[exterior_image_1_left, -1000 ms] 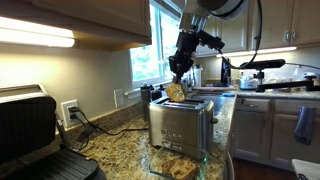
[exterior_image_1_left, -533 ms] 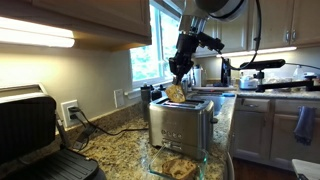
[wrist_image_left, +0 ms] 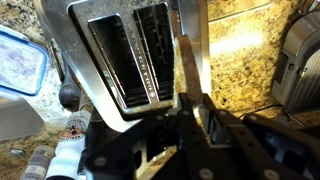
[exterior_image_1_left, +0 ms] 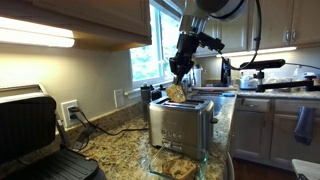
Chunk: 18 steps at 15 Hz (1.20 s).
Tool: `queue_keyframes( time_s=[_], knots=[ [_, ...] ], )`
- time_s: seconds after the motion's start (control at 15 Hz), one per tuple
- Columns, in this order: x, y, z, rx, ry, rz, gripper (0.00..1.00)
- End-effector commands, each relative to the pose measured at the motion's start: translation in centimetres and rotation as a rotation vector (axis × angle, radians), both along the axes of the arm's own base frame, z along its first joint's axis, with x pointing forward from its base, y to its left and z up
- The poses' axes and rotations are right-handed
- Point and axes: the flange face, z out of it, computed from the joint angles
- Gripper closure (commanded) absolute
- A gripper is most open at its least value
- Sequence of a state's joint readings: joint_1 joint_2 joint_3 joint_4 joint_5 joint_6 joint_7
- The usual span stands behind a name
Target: Put the slice of bread in the toaster then push down the lever
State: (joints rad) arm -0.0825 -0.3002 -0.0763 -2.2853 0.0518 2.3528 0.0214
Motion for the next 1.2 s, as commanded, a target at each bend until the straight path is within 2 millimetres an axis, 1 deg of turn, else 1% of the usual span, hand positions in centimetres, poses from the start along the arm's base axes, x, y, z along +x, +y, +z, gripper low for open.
queue_keyframes(
  time_s=[0.0,0.07,0.13,0.33,0.4,1.13],
  knots=[
    [-0.52,-0.44,0.03,-0.003,0.003,-0.016,0.61],
    [-0.53,-0.44,0.02,-0.004,0.004,-0.016,0.59],
    [0.00,-0.09,0.03,0.001,0.001,-0.001,0.79],
    [-0.01,-0.10,0.02,0.001,0.001,-0.002,0.60],
    [-0.01,-0.10,0.02,0.001,0.001,-0.002,0.59],
    [-0.01,-0.11,0.01,0.001,0.001,-0.002,0.59]
  ],
)
